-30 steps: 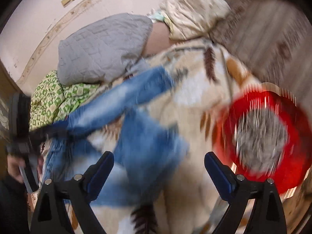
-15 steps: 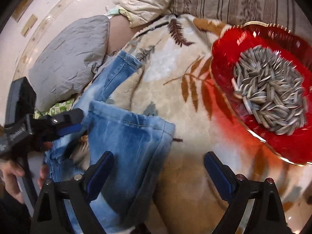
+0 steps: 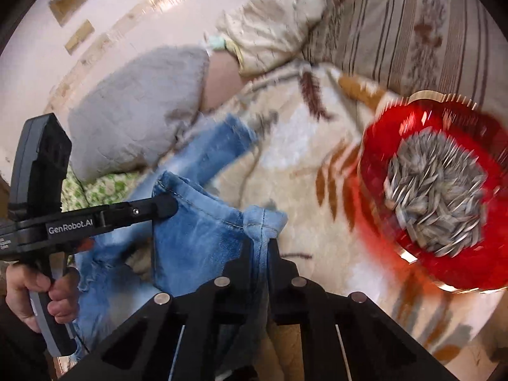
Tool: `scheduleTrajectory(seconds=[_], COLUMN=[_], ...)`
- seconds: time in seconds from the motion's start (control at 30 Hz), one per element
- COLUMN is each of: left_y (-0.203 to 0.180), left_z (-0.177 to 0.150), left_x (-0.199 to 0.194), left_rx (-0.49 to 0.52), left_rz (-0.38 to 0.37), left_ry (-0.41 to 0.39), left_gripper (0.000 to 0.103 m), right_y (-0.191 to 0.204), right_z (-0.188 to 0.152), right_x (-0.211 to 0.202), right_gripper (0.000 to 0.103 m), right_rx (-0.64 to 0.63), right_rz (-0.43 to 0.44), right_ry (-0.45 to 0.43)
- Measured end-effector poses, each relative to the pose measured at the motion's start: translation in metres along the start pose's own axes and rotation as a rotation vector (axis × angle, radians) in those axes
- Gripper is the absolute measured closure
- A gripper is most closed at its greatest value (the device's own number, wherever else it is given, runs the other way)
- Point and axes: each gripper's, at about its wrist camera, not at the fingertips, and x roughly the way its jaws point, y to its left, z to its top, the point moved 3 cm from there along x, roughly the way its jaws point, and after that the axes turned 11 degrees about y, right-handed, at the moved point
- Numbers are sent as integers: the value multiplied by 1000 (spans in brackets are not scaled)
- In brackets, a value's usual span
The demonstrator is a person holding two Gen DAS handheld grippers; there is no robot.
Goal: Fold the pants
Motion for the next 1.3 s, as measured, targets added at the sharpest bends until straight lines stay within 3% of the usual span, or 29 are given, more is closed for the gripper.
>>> scheduleTrajectory(seconds=[0.17, 0.3, 0.47, 0.5, 0.53, 0.6, 0.67, 0.73, 0.77, 0.83, 1.0, 1.17, 1.3], left_y=[-39, -58, -64, -63, -61, -57, -54, -50, -46, -34, 17, 83, 121], left_z=[41, 63, 66, 65, 66, 67, 66, 64, 62, 55, 15, -64, -135], left_x=[-2, 30, 62, 64, 64, 60, 49, 37, 31, 18, -30, -97, -149], left_rx=[73, 116, 128, 122, 111, 85, 73, 66, 58, 34, -104, -272, -410], left_rz=[-21, 0, 32, 36, 49, 67, 53, 89, 105, 127, 165, 222, 371], left_ry=[-31, 27, 91, 93, 83, 69, 43, 15, 6, -9, -71, -156, -213], left_gripper=[95, 95, 91, 79, 48, 4, 4, 4, 4, 2, 0, 0, 0], right_y=[-9, -23, -41, -44, -48, -52, -50, -49, -48, -42, -19, 17, 64], right_z=[9, 11, 10, 9, 8, 6, 4, 3, 3, 4, 10, 8, 7], right_x=[-45, -51, -49, -48, -45, -42, -43, -52, -58, -74, -85, -76, -61], right_gripper=[95, 95, 95, 95, 94, 90, 78, 40, 13, 11, 10, 6, 4], right_rx=[31, 63, 98, 111, 134, 156, 136, 128, 134, 116, 57, -22, -121], right_rz=[-7, -45, -57, -50, -45, -52, -102, -137, -142, -140, -121, -71, -20], right_ry=[-118, -115, -69, -52, -32, -2, -1, -46, -73, -135, -142, -104, -69])
